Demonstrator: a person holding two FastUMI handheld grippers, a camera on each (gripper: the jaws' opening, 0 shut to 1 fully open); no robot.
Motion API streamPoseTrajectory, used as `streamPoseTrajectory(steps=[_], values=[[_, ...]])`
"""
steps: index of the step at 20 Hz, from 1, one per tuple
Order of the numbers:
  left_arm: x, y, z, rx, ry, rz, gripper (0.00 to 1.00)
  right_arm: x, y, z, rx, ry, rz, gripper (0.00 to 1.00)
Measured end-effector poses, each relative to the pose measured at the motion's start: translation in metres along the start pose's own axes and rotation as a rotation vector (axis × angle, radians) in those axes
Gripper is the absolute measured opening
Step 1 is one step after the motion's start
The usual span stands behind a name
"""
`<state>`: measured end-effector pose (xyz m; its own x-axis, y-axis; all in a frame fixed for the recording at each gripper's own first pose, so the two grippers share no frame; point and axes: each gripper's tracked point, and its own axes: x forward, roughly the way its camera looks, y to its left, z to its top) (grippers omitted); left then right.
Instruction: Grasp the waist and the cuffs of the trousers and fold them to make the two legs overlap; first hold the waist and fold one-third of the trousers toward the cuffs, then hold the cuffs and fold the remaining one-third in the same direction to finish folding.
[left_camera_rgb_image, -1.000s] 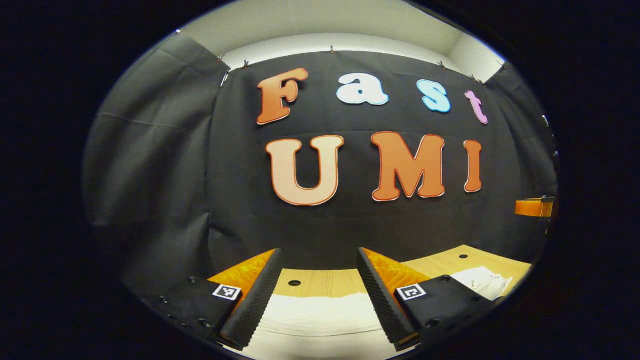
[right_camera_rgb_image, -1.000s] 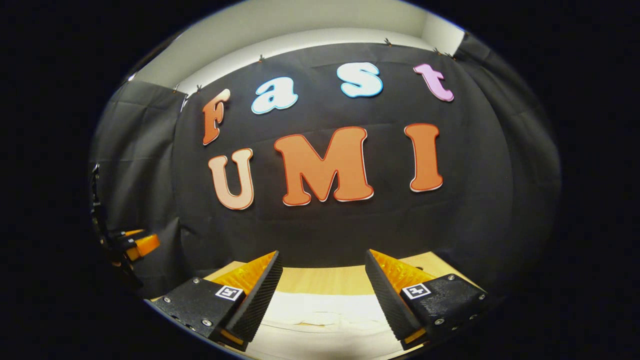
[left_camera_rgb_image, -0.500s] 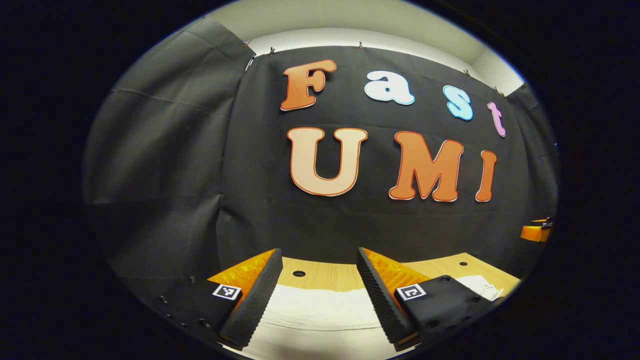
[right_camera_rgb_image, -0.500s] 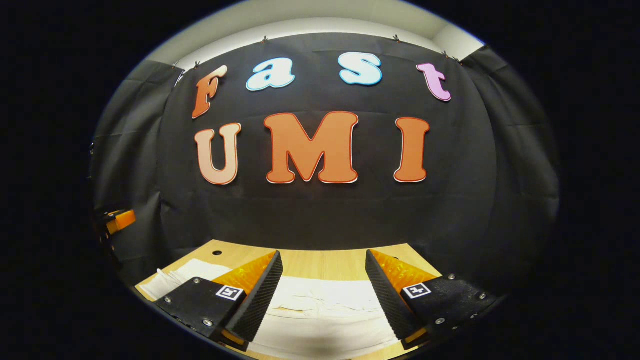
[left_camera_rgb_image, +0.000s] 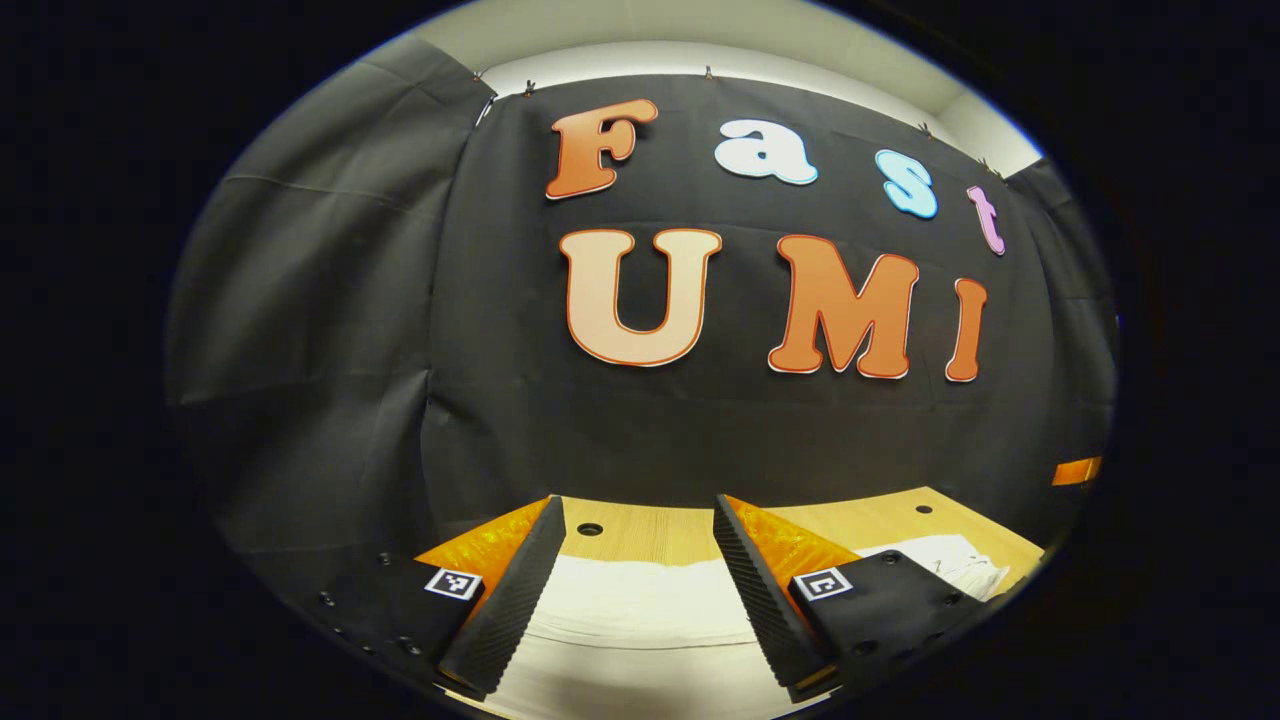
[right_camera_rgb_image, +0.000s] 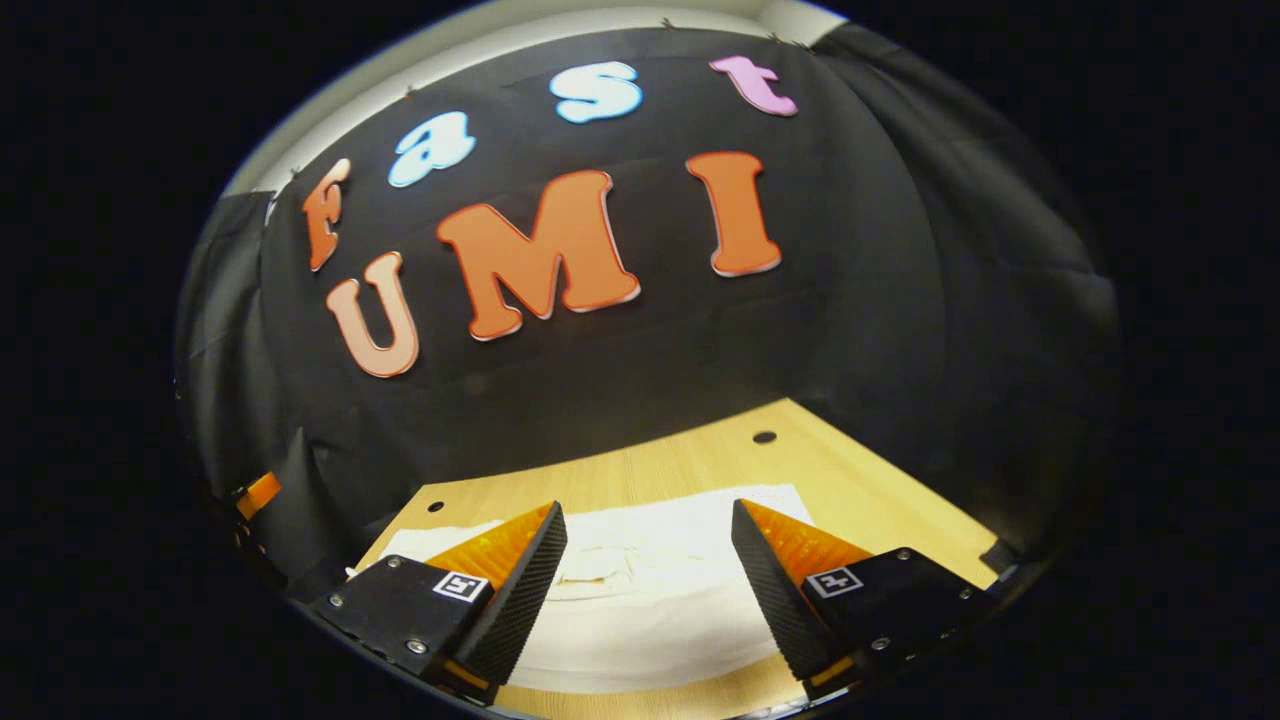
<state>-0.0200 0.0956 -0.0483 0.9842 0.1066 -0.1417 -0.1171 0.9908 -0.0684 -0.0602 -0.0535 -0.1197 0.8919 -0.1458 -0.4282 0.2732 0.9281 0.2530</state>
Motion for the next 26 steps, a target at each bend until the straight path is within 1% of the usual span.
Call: streamPoseTrajectory(steps=[2,7,11,14,16,20,23,26], values=[[-0.001,-0.003,-0.006,-0.001,0.014,0.001,0.97,0.007,-0.015,-0.026,0.109,0.086,-0.024,0.99],[-0.007,0.007,-0.013,0.010,0.028,0.025,0.97,0.013,-0.056,-0.086,0.362,0.231,-0.077,0.98],[-0.008,0.014,-0.020,-0.002,0.044,0.045,0.97,0.013,-0.087,-0.127,0.531,0.309,-0.147,0.99],[-0.011,0.022,-0.028,0.013,0.055,0.069,0.97,0.016,-0.097,-0.150,0.641,0.356,-0.175,0.98],[-0.013,0.027,-0.031,0.014,0.063,0.082,0.97,0.019,-0.103,-0.163,0.692,0.390,-0.192,0.99],[-0.017,0.038,-0.037,0.006,0.080,0.113,0.98,0.028,-0.111,-0.187,0.737,0.462,-0.234,0.99],[-0.021,0.047,-0.040,0.006,0.092,0.140,0.98,0.037,-0.112,-0.194,0.778,0.492,-0.249,0.99],[-0.024,0.055,-0.045,-0.004,0.100,0.161,0.98,0.045,-0.109,-0.200,0.784,0.522,-0.261,0.99]])
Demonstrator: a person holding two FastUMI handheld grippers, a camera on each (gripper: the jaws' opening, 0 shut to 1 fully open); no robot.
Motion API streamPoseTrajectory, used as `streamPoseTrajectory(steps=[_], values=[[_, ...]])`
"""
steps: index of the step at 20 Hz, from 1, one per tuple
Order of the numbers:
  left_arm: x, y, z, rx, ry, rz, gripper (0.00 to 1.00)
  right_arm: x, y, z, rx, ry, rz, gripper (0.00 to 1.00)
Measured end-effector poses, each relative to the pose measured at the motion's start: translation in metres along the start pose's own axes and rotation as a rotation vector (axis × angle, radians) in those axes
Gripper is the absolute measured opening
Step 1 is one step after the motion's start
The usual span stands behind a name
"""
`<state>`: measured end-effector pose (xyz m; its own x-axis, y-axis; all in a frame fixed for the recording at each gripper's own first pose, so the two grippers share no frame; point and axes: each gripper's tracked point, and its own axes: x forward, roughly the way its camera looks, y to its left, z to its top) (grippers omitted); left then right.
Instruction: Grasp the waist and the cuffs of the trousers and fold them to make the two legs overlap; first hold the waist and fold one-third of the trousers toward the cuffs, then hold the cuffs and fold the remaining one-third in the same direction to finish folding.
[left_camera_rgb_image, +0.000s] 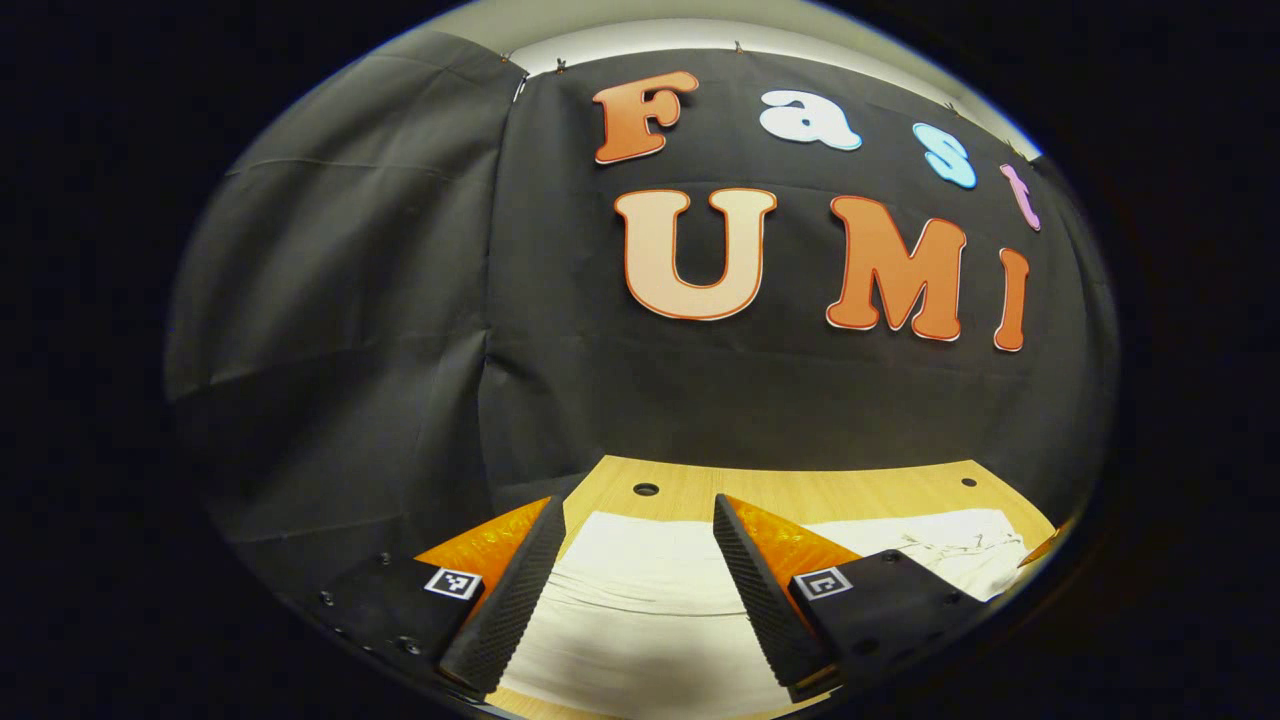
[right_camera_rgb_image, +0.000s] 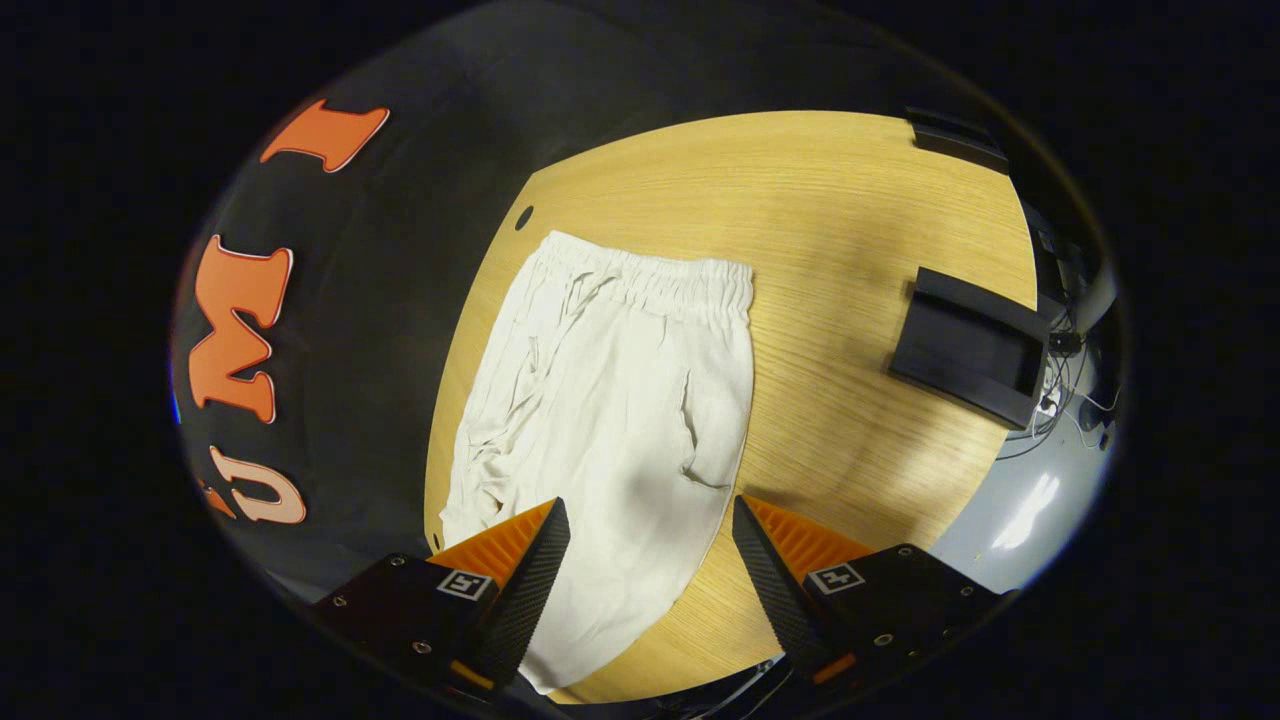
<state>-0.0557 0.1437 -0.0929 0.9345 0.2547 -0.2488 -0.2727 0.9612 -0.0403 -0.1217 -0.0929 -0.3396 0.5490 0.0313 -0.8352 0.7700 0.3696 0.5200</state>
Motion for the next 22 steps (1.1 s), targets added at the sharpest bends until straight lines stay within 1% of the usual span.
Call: streamPoseTrajectory(steps=[3,6,8,9,10,11,12,13,14,15,16,17,18,19,20,21,22], values=[[0.001,0.008,-0.005,-0.028,0.013,0.016,0.98,0.009,0.006,-0.001,0.017,0.017,-0.008,0.99],[0.002,0.019,-0.015,-0.096,0.041,0.032,0.98,0.016,0.008,0.001,0.011,0.025,-0.028,0.99],[0.000,0.029,-0.024,-0.132,0.063,0.047,0.98,0.020,0.006,0.002,0.005,0.031,-0.045,0.93],[-0.002,0.033,-0.027,-0.146,0.074,0.051,0.98,0.021,0.005,0.003,0.005,0.034,-0.051,0.84],[-0.002,0.035,-0.031,-0.159,0.086,0.054,0.98,0.025,0.006,0.002,0.007,0.047,-0.050,0.79],[-0.003,0.038,-0.035,-0.173,0.097,0.058,0.98,0.027,0.005,0.002,0.008,0.051,-0.051,0.80],[-0.004,0.041,-0.039,-0.189,0.111,0.060,0.98,0.031,0.002,0.002,0.008,0.056,-0.058,0.55],[-0.005,0.043,-0.044,-0.208,0.126,0.062,0.98,0.033,-0.002,0.002,0.011,0.059,-0.067,0.50],[-0.008,0.047,-0.051,-0.224,0.142,0.068,0.98,0.035,-0.005,0.002,0.018,0.060,-0.079,0.42],[-0.010,0.051,-0.057,-0.241,0.159,0.073,0.98,0.035,-0.010,0.002,0.026,0.062,-0.093,0.25],[-0.009,0.053,-0.064,-0.258,0.180,0.081,0.98,0.036,-0.013,0.002,0.035,0.063,-0.102,0.16],[-0.010,0.056,-0.072,-0.280,0.206,0.090,0.98,0.037,-0.013,0.002,0.050,0.061,-0.098,0.04],[-0.014,0.061,-0.085,-0.308,0.240,0.109,0.98,0.035,-0.013,0.002,0.049,0.060,-0.097,0.01],[-0.019,0.068,-0.101,-0.348,0.284,0.136,0.99,0.036,-0.013,0.002,0.040,0.058,-0.096,0.01],[-0.023,0.069,-0.116,-0.417,0.325,0.144,0.99,0.035,-0.012,0.002,0.029,0.058,-0.095,0.01],[-0.023,0.069,-0.127,-0.519,0.362,0.154,1.00,0.035,-0.013,0.002,0.025,0.058,-0.094,0.01],[-0.023,0.068,-0.141,-0.629,0.400,0.169,0.99,0.035,-0.012,0.002,0.027,0.059,-0.095,0.01]])
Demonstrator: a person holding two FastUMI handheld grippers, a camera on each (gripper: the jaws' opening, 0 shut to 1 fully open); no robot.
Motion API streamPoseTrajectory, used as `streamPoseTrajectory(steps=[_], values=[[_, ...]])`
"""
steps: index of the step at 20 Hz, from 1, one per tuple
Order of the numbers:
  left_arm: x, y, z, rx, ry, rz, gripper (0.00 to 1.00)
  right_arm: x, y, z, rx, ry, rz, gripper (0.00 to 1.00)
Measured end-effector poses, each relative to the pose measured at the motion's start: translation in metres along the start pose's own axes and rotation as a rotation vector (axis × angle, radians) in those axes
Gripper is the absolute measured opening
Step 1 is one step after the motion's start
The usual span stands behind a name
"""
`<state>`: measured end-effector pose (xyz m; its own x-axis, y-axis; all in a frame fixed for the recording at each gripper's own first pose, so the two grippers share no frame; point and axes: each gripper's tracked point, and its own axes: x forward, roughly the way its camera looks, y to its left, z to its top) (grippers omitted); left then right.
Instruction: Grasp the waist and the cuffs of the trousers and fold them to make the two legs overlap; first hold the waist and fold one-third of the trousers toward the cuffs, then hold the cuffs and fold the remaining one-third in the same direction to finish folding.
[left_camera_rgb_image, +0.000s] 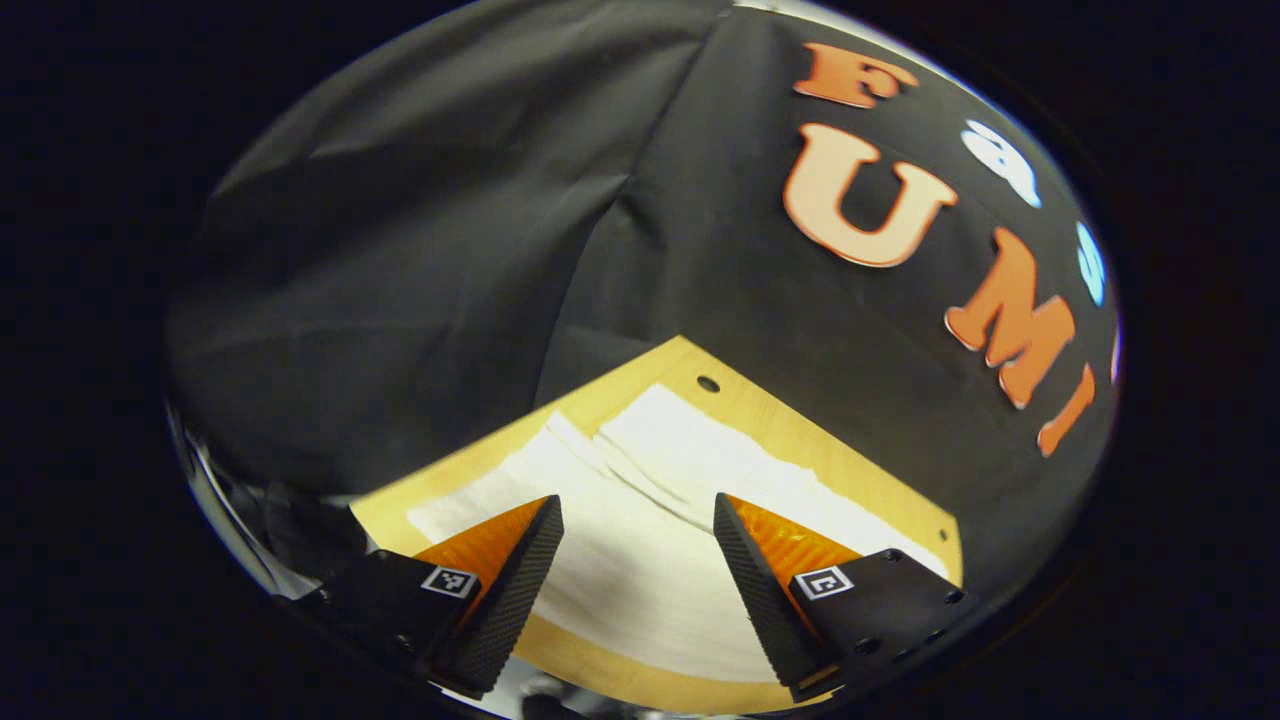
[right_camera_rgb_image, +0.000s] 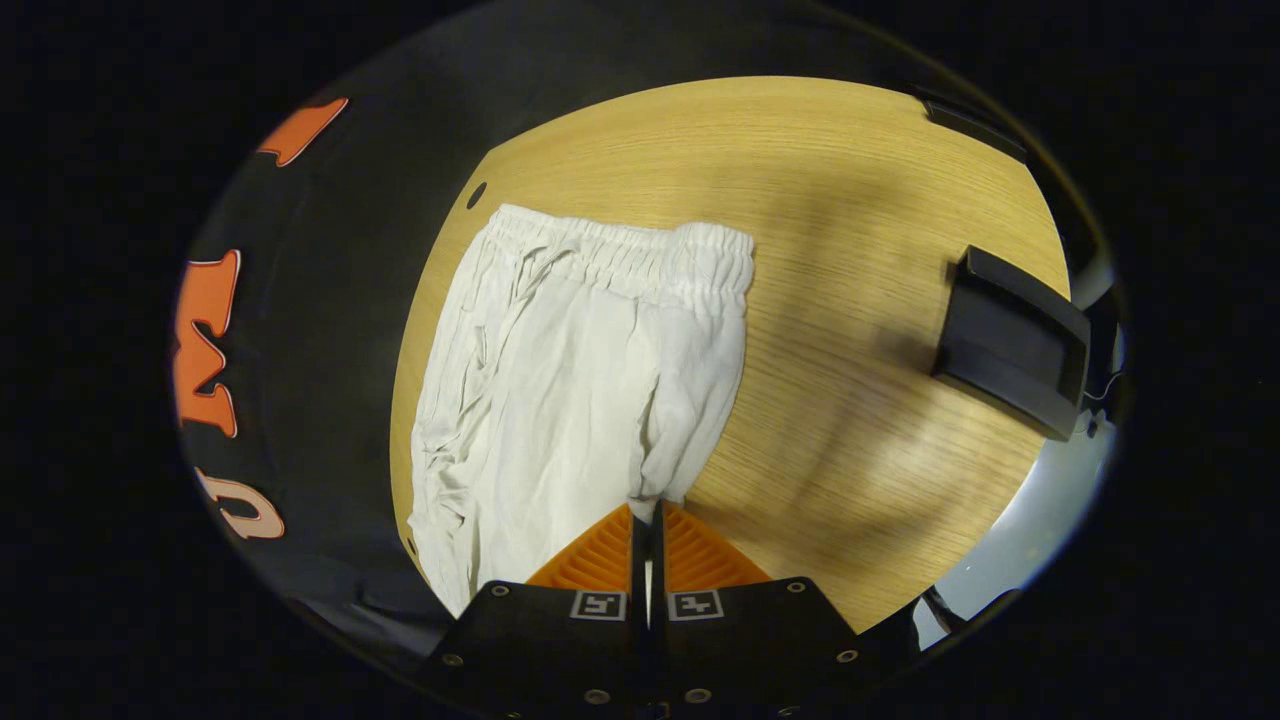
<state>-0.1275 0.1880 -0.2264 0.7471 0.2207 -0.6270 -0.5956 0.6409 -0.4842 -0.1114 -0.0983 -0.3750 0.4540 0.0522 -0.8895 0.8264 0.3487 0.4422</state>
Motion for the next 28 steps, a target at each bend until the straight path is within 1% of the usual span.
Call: streamPoseTrajectory(steps=[1,2,4,5,6,7,8,9,10,12,13,14,16,20,23,25,26,28], values=[[0.004,0.008,-0.009,-0.096,0.041,0.020,0.99,0.000,0.000,0.000,0.007,0.002,0.000,0.01],[0.001,0.013,-0.016,-0.167,0.068,0.041,0.99,0.000,0.000,0.000,0.012,0.002,-0.001,0.01],[-0.004,0.024,-0.027,-0.280,0.123,0.079,0.99,0.000,-0.001,-0.001,0.004,0.001,-0.003,0.01],[-0.006,0.029,-0.030,-0.334,0.144,0.095,0.96,0.000,-0.001,-0.001,0.002,0.001,-0.005,0.01],[-0.007,0.034,-0.035,-0.383,0.158,0.109,1.00,0.000,-0.001,-0.001,0.004,0.002,-0.005,0.01],[-0.008,0.037,-0.038,-0.424,0.172,0.120,0.96,0.000,-0.001,-0.001,0.009,0.004,-0.005,0.01],[-0.009,0.037,-0.044,-0.459,0.185,0.131,1.00,0.000,-0.001,-0.001,0.013,0.005,-0.006,0.01],[-0.008,0.039,-0.046,-0.490,0.196,0.138,1.00,0.000,-0.002,-0.001,0.015,0.007,-0.006,0.01],[-0.008,0.046,-0.048,-0.513,0.205,0.144,0.96,0.000,-0.002,-0.001,0.016,0.007,-0.008,0.01],[-0.008,0.061,-0.055,-0.535,0.219,0.172,0.96,0.000,-0.002,-0.001,0.019,0.006,-0.015,0.01],[-0.008,0.065,-0.056,-0.535,0.223,0.195,1.00,0.000,-0.002,-0.001,0.018,0.007,-0.018,0.01],[-0.004,0.069,-0.057,-0.532,0.226,0.214,0.99,0.000,-0.002,-0.001,0.018,0.007,-0.021,0.01],[0.005,0.074,-0.058,-0.532,0.239,0.227,1.00,0.000,-0.002,-0.001,0.028,0.011,-0.025,0.01],[0.010,0.071,-0.062,-0.571,0.261,0.230,1.00,0.000,-0.002,-0.001,0.023,0.011,-0.028,0.01],[0.011,0.072,-0.059,-0.537,0.271,0.227,1.00,0.001,-0.002,-0.001,0.014,0.007,-0.033,0.01],[0.014,0.069,-0.060,-0.538,0.275,0.230,1.00,0.002,-0.002,-0.001,0.023,0.005,-0.031,0.01],[0.017,0.071,-0.060,-0.540,0.279,0.242,0.95,0.001,-0.002,-0.001,0.028,0.003,-0.030,0.01],[0.020,0.079,-0.070,-0.543,0.319,0.285,0.55,0.001,-0.002,-0.001,0.037,0.000,-0.025,0.01]])
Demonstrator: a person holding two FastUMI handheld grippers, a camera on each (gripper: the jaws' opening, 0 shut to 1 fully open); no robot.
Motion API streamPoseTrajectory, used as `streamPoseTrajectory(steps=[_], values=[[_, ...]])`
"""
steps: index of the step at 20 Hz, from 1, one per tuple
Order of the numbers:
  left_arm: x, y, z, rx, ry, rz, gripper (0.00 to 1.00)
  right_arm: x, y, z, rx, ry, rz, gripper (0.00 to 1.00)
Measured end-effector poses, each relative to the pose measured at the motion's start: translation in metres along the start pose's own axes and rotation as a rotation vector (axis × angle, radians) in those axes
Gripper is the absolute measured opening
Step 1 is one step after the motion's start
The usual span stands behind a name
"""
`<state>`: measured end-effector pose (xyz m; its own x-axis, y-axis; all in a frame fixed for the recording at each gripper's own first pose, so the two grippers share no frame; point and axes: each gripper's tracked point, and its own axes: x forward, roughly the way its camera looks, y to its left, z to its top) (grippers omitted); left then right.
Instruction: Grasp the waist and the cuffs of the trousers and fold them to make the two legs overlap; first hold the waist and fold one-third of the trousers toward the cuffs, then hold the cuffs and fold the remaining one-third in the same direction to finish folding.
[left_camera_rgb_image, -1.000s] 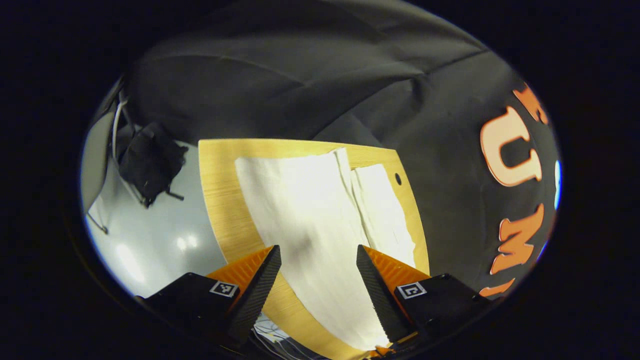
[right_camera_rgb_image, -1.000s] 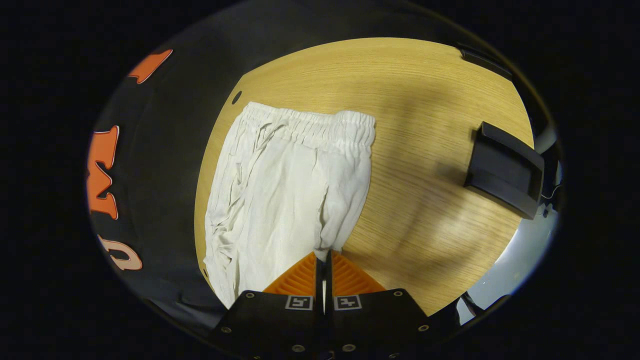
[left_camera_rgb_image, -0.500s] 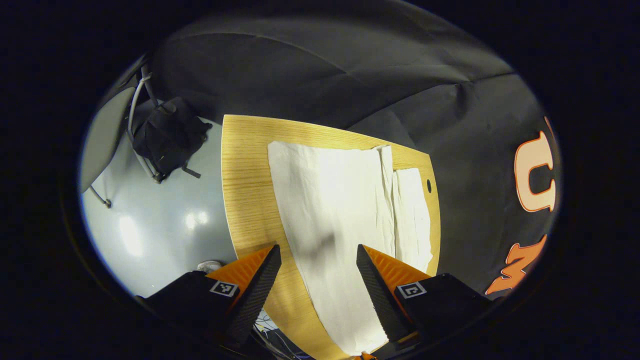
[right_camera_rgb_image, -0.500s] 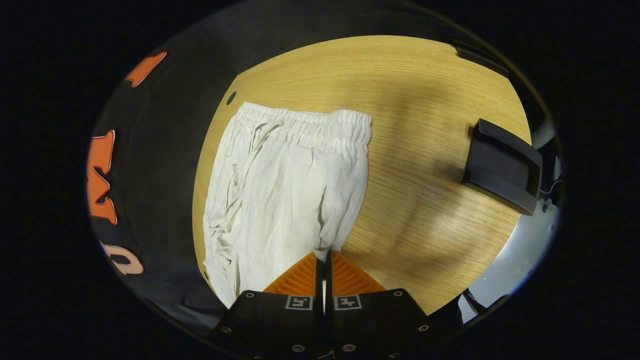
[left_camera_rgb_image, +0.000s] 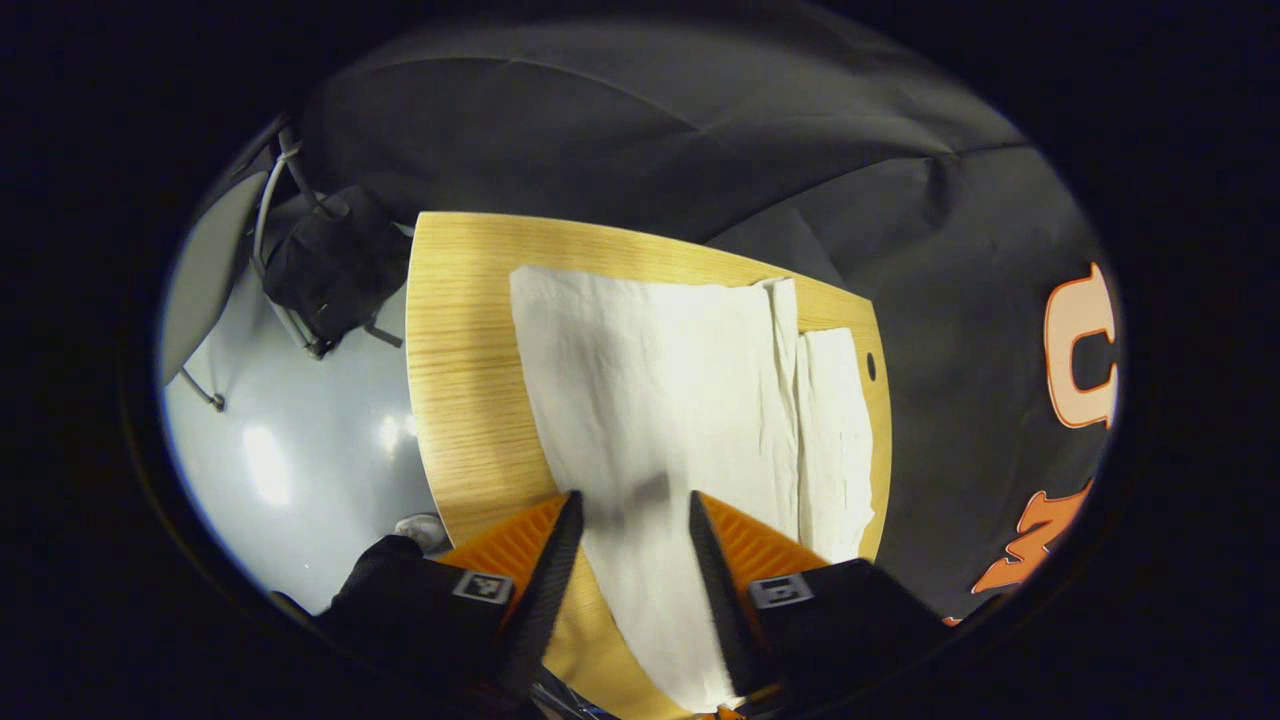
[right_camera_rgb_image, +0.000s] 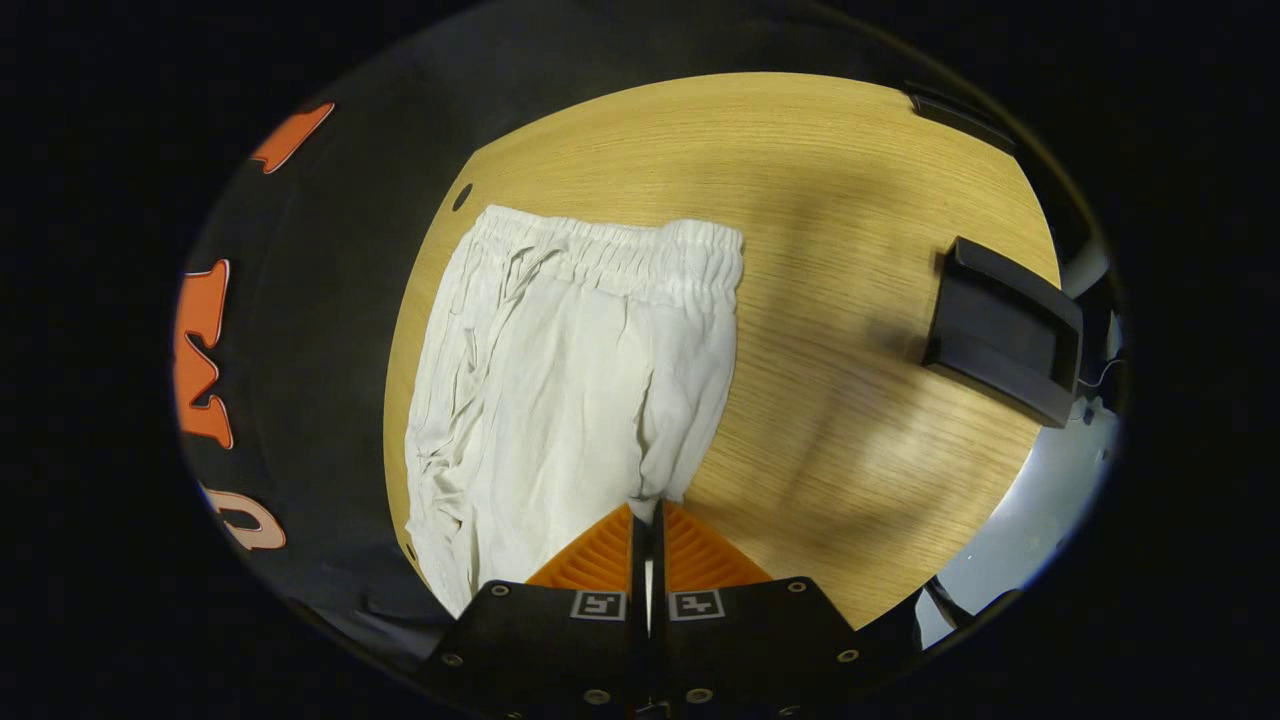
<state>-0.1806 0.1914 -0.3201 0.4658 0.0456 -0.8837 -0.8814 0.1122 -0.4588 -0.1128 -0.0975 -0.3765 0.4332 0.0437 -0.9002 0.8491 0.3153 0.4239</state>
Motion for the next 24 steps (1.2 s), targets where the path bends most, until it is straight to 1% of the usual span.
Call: streamPoseTrajectory(steps=[1,2,3,5,6,8,10,12,13,15,17,19,21,22,23,24], values=[[0.007,-0.004,0.002,-0.010,0.000,-0.035,0.34,0.001,0.000,0.000,-0.005,0.002,0.002,0.01],[0.012,-0.008,0.001,-0.013,0.006,-0.039,0.33,0.000,0.000,0.000,-0.017,0.004,0.002,0.01],[0.015,-0.006,0.000,-0.015,0.016,-0.033,0.23,0.000,-0.001,0.000,-0.031,0.006,-0.001,0.01],[0.011,-0.005,0.001,-0.023,0.033,-0.025,0.08,-0.001,0.000,0.000,-0.053,0.008,-0.005,0.01],[0.012,-0.004,0.002,-0.012,0.043,-0.019,0.05,-0.002,0.000,0.000,-0.062,0.005,-0.008,0.01],[0.010,-0.003,0.001,0.024,0.055,-0.007,0.04,-0.005,0.003,0.000,-0.070,-0.005,-0.004,0.01],[0.006,-0.011,0.003,0.048,0.055,-0.021,0.04,-0.014,0.008,0.002,-0.044,-0.016,0.018,0.01],[0.001,-0.029,0.007,0.062,0.056,-0.060,0.05,-0.025,0.017,0.003,-0.015,-0.013,0.053,0.01],[-0.002,-0.040,0.011,0.069,0.055,-0.081,0.04,-0.031,0.022,0.005,-0.013,-0.013,0.065,0.01],[-0.011,-0.062,0.017,0.098,0.040,-0.116,0.04,-0.040,0.032,0.009,-0.013,-0.014,0.085,0.01],[-0.023,-0.092,0.027,0.139,0.008,-0.149,0.04,-0.042,0.047,0.016,0.003,-0.006,0.089,0.01],[-0.028,-0.127,0.028,0.193,-0.011,-0.178,0.04,-0.044,0.068,0.025,-0.022,0.011,0.100,0.01],[-0.024,-0.163,0.030,0.220,-0.020,-0.204,0.04,-0.040,0.093,0.038,-0.059,0.016,0.112,0.01],[-0.020,-0.183,0.031,0.222,-0.025,-0.222,0.02,-0.037,0.109,0.044,-0.071,0.020,0.123,0.01],[-0.017,-0.200,0.034,0.233,-0.031,-0.227,0.04,-0.033,0.125,0.052,-0.077,0.026,0.135,0.01],[-0.011,-0.214,0.034,0.248,-0.045,-0.229,0.02,-0.026,0.139,0.059,-0.077,0.034,0.141,0.01]])
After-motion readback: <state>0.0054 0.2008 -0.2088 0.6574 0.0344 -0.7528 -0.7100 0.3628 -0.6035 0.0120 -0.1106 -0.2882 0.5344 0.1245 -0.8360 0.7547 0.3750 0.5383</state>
